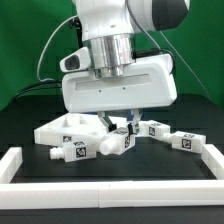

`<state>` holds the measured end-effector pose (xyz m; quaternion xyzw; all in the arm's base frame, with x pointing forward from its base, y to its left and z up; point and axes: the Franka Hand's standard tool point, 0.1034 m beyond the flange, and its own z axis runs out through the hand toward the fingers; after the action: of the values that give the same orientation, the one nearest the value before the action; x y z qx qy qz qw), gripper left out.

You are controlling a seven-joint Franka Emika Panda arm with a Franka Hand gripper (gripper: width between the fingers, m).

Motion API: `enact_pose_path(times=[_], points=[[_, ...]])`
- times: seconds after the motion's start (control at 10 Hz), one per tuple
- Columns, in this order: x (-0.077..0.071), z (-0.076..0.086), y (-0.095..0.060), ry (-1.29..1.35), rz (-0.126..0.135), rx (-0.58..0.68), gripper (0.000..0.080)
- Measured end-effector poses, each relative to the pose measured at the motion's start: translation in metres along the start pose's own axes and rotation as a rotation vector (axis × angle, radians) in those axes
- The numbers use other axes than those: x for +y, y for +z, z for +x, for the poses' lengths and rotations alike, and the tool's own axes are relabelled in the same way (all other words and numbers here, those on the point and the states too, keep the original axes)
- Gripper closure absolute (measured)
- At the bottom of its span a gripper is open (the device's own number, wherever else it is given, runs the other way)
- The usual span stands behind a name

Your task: Assemble one leg

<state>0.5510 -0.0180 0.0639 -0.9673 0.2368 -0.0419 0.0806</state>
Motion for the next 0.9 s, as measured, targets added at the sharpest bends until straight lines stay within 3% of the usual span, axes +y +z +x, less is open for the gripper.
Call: enact_pose_path(times=[0.3, 0.4, 0.6, 0.7, 0.8, 0.9], points=[[0.001, 0.000, 0.000, 0.001, -0.001, 0.000, 0.0518], [0.013, 0.001, -0.006, -0.051, -0.001, -0.001, 0.0518], [0.075, -0.003, -0.041, -0.146, 0.007, -0.043, 0.0518], [0.102, -0.001, -0.048, -0.207, 0.008, -0.033, 0.0518], [0.116, -0.003, -0.048, -0.179, 0.013, -0.032, 0.0518], [0.108, -0.003, -0.047, -0.173, 0.015, -0.034, 0.0518]])
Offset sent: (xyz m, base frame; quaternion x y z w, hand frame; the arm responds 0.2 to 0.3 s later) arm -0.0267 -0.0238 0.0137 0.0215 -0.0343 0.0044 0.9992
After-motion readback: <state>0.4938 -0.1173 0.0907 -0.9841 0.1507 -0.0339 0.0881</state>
